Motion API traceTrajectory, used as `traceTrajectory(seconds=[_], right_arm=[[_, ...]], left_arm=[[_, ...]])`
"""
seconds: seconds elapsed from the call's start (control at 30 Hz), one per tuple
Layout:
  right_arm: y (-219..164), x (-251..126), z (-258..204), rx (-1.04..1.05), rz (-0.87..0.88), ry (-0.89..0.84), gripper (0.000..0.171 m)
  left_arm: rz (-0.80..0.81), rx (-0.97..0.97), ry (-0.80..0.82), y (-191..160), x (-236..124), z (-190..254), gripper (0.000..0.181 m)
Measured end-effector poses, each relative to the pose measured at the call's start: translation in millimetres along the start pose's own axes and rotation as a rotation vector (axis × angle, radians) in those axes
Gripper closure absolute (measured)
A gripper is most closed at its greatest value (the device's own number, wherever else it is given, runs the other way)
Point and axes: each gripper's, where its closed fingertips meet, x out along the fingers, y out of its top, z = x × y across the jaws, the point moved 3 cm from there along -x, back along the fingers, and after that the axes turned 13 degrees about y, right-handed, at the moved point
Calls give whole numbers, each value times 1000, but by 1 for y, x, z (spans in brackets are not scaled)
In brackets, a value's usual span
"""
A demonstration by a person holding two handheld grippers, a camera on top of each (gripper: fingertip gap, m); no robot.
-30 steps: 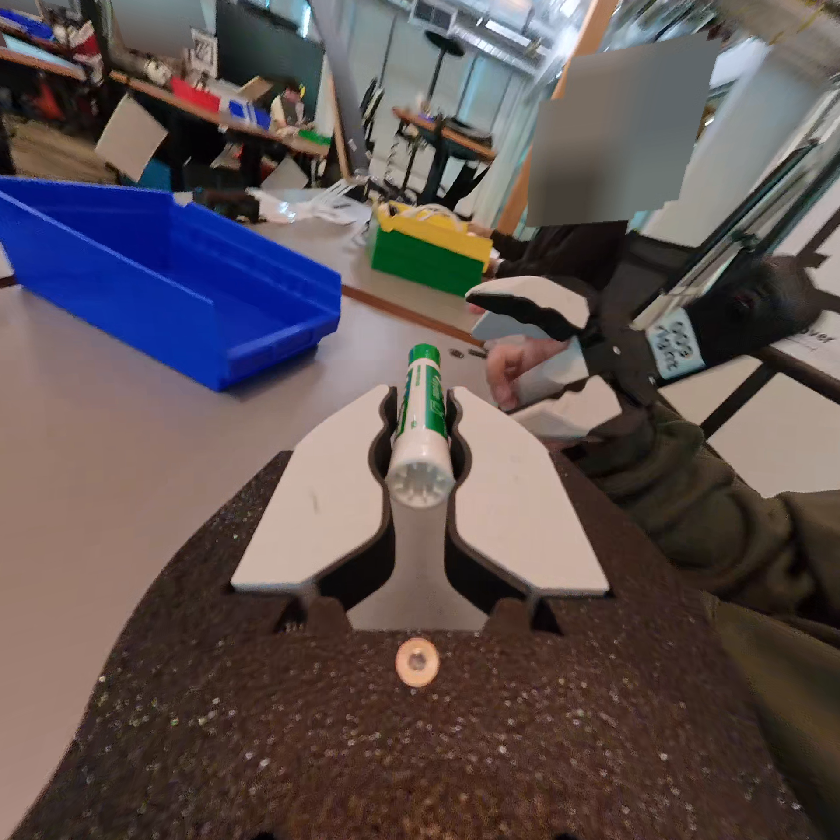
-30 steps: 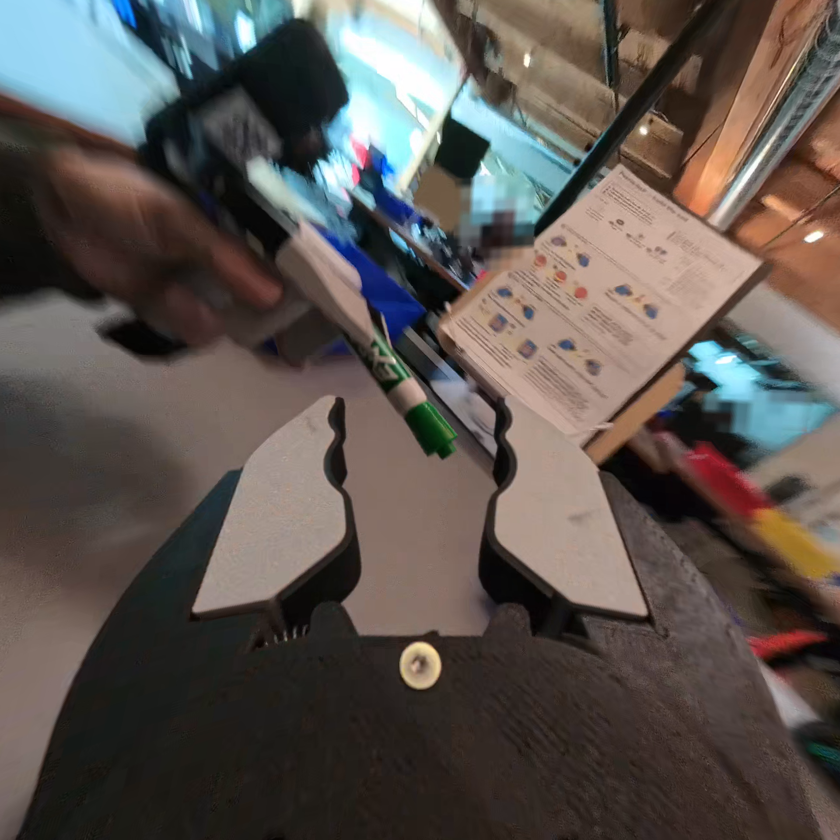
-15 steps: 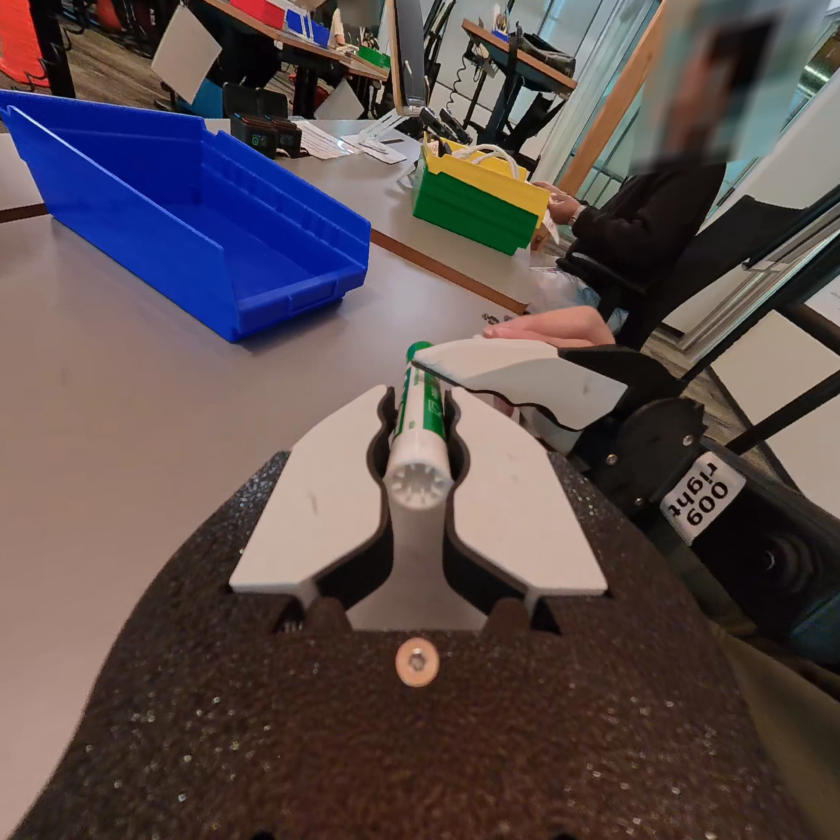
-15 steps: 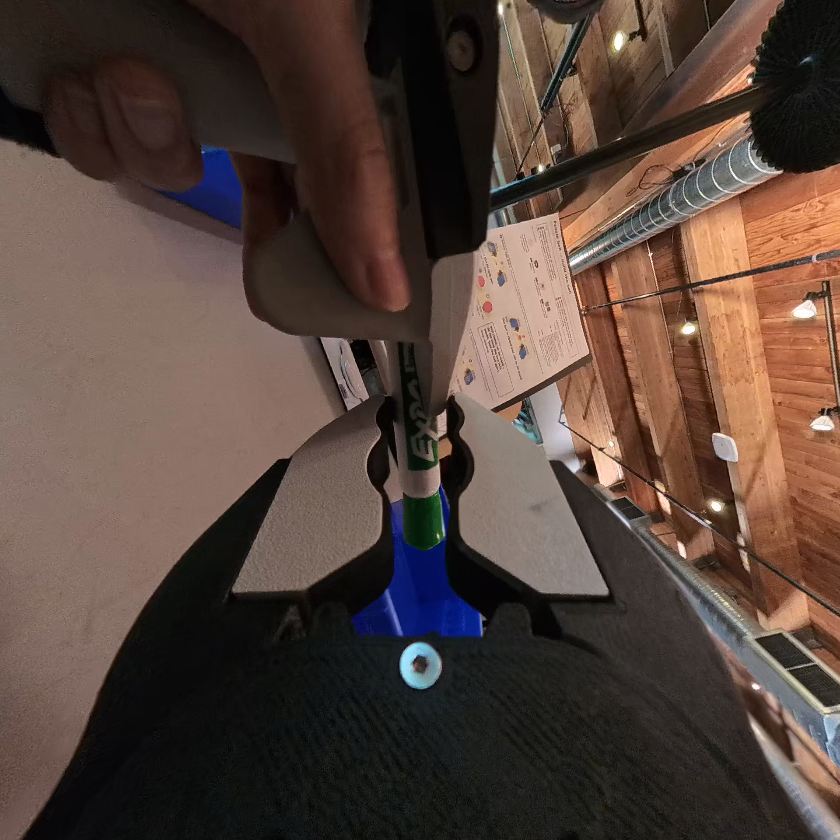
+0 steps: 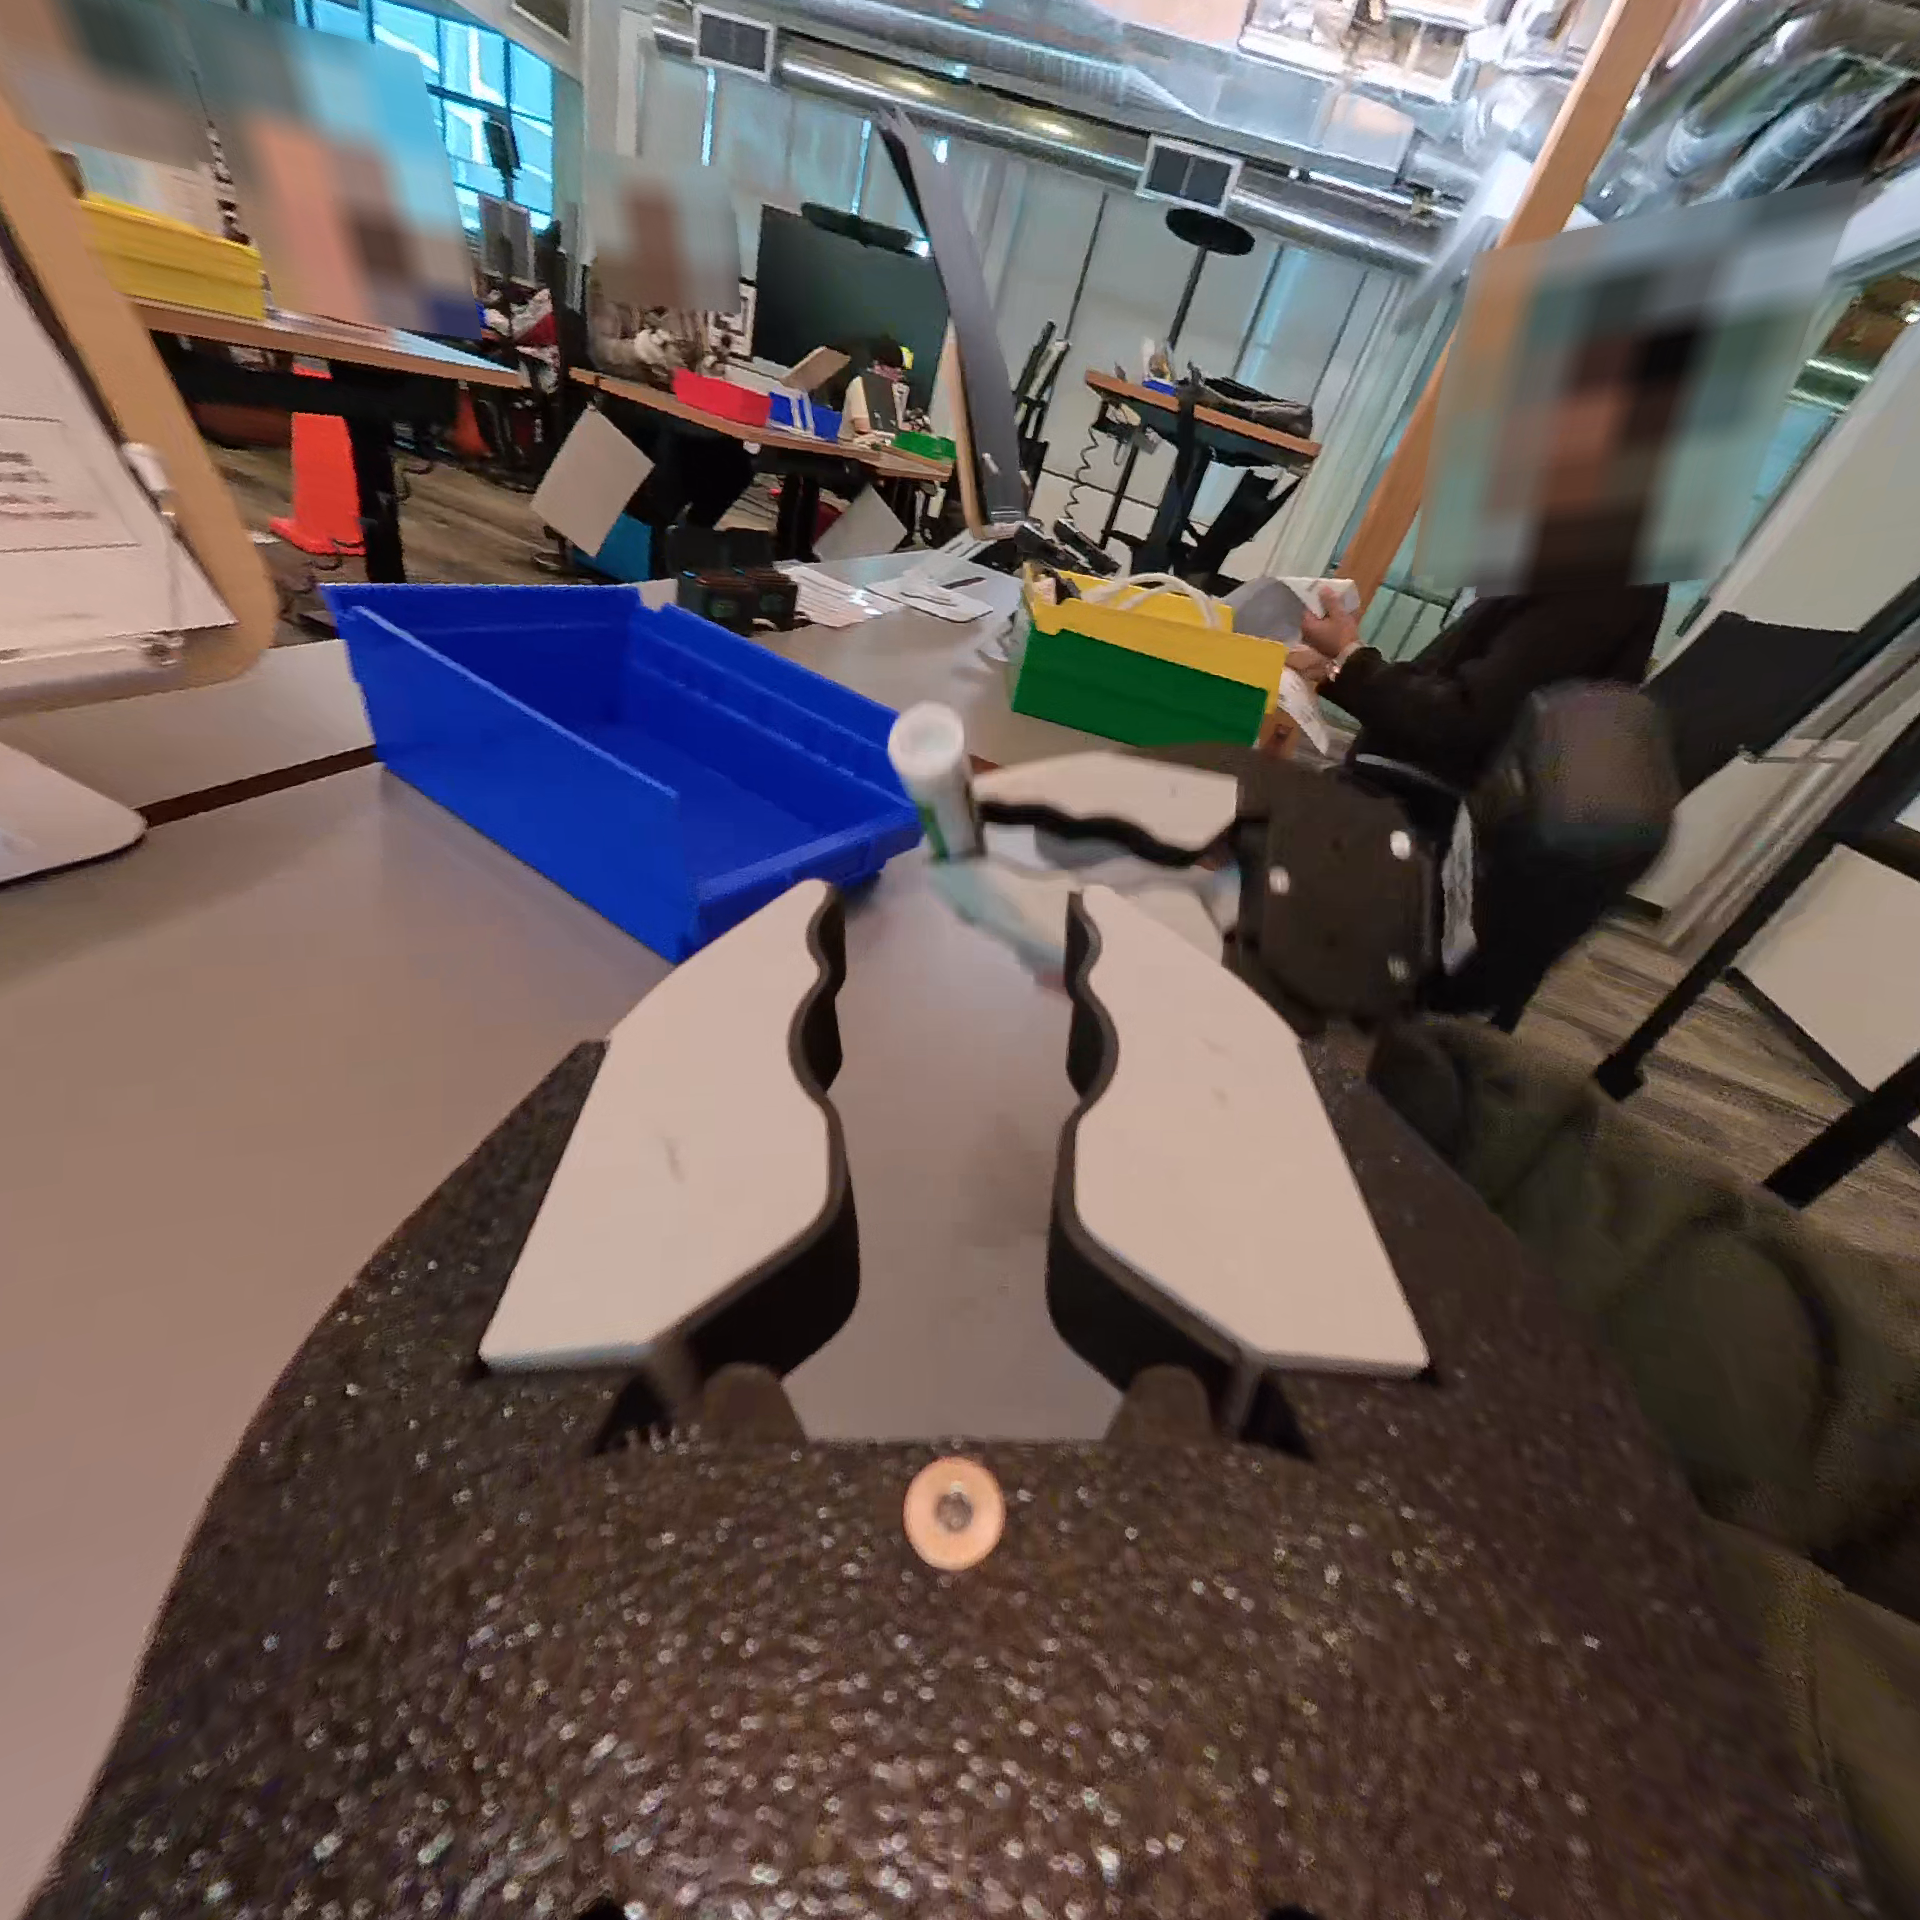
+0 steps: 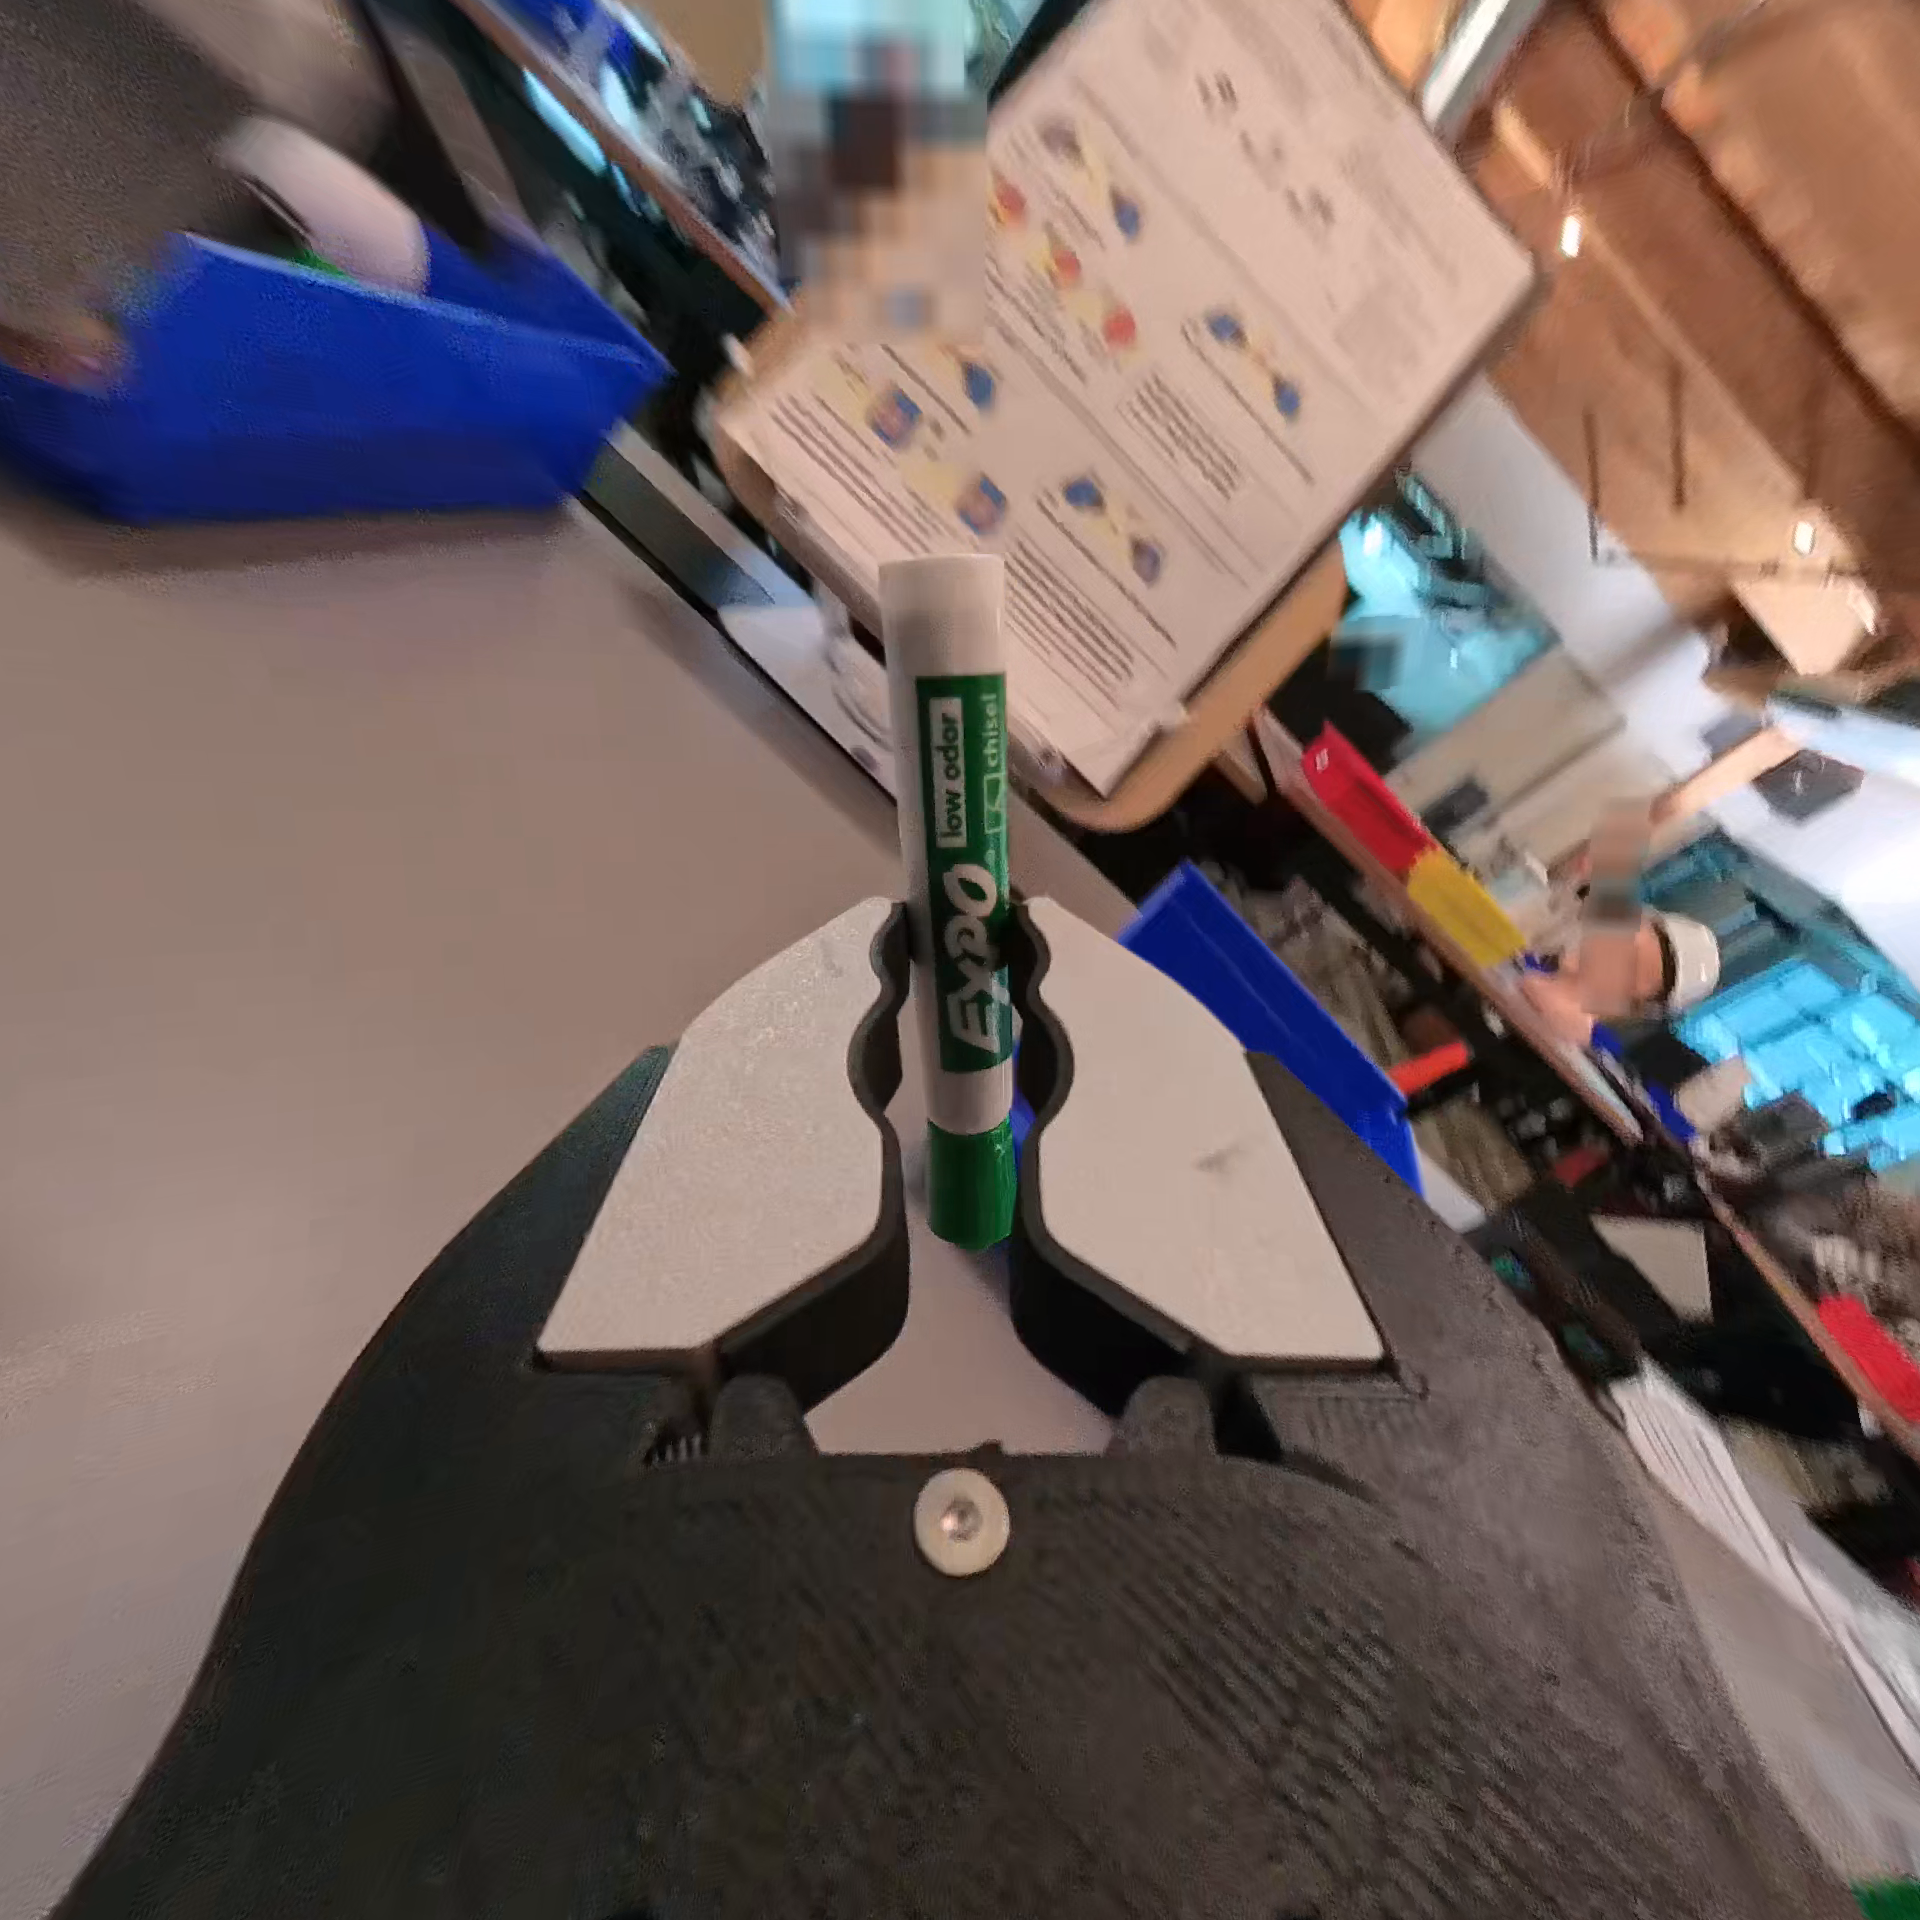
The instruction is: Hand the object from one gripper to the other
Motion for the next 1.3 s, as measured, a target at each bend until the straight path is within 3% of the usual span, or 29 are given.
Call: traceTrajectory(seconds=[0.23, 0.4, 0.63, 0.9, 1.23, 1.3], right_arm=[[-81, 41, 137, 442, -372, 56, 153], [-142, 77, 183, 681, -572, 40, 152], [-192, 113, 182, 678, -795, 60, 152], [-231, 120, 171, 541, -1012, 107, 152], [-257, 120, 151, 491, -1127, 174, 152], [-254, 119, 151, 482, -1128, 183, 144]], left_arm=[[-12, -71, 80, 5, -17, -44, 147], [-17, -68, 111, 2, -23, -63, 153], [-86, -47, 160, -14, -26, -86, 154], [-104, -83, 175, -25, -27, -104, 155], [-165, -141, 147, -44, -18, -114, 155], [-173, -127, 147, -45, -18, -114, 155]])
